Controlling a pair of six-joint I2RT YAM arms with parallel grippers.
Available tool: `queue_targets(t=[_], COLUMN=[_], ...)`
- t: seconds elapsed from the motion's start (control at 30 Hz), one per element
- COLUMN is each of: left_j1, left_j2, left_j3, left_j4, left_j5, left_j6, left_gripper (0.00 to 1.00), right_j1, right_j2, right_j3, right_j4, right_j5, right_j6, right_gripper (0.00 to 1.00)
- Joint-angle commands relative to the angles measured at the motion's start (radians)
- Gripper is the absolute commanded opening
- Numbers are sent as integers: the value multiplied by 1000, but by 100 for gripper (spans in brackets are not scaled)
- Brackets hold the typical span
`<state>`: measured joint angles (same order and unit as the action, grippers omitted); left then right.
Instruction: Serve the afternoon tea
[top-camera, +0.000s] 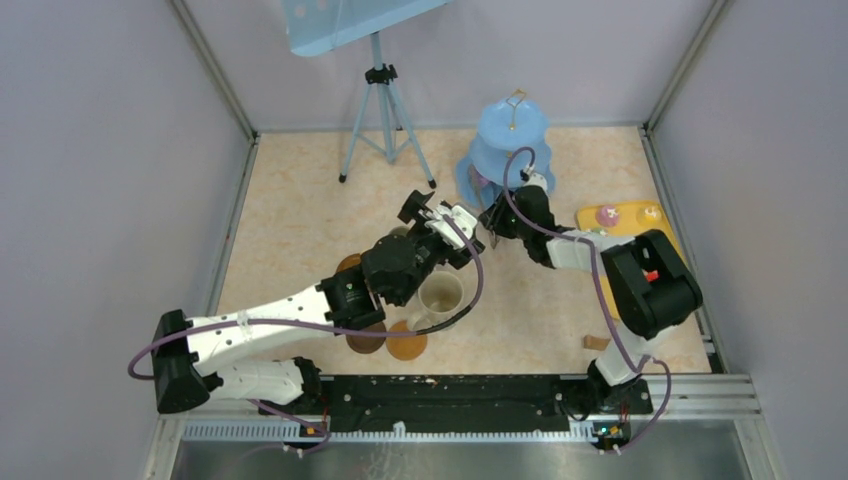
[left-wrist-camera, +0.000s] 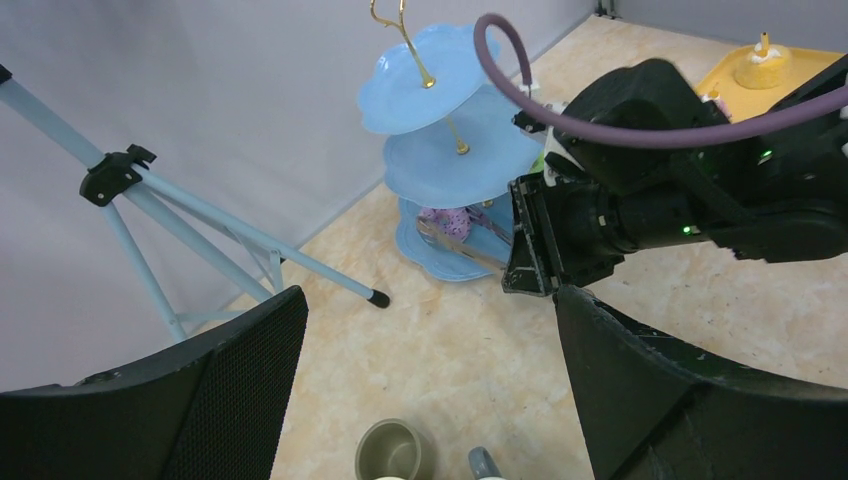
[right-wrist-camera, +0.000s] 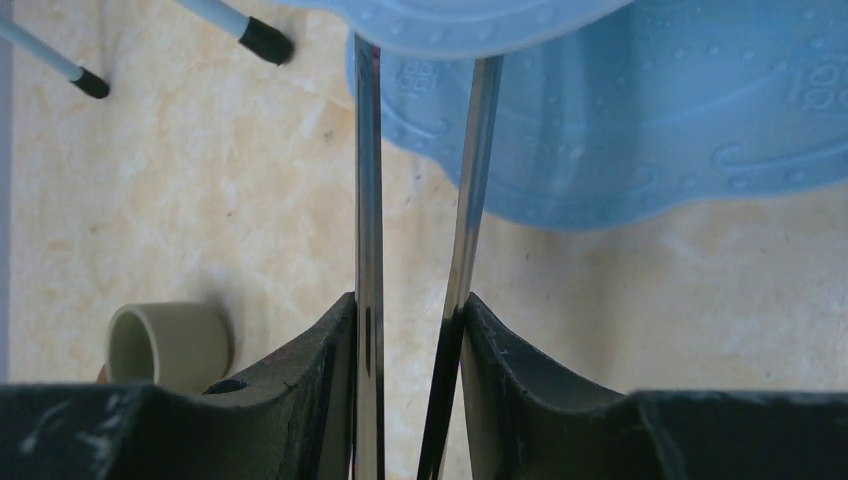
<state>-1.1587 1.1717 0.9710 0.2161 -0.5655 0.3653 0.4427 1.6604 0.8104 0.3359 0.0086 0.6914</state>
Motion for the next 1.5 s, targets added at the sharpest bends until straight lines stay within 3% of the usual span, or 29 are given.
queue_targets(t=[0.0, 0.23, 0.53, 1.03, 1.2, 1.47], left_j1=[4, 4, 4, 4, 4, 4], left_j2=[-42, -43, -45, -45, -28, 0], left_j3=[25, 13, -1, -31, -13, 17], left_j4=[44, 62, 76, 128, 103, 51], left_j5=[2, -7, -10, -41, -37, -11], left_j6=[-7, 9, 28, 89, 67, 19], left_gripper=[99, 99, 99, 99, 99, 99], right_j1=[8, 7, 7, 8, 7, 7], right_j2=[85, 154, 110, -55, -96, -336], right_j3=[86, 122, 103, 2, -11, -132], right_j4=[154, 167, 144, 18, -24, -232], right_j5=[60, 106, 88, 24, -3, -48], right_j6=[-42, -80, -92, -97, -102, -107], right_gripper=[13, 19, 43, 51, 48, 45])
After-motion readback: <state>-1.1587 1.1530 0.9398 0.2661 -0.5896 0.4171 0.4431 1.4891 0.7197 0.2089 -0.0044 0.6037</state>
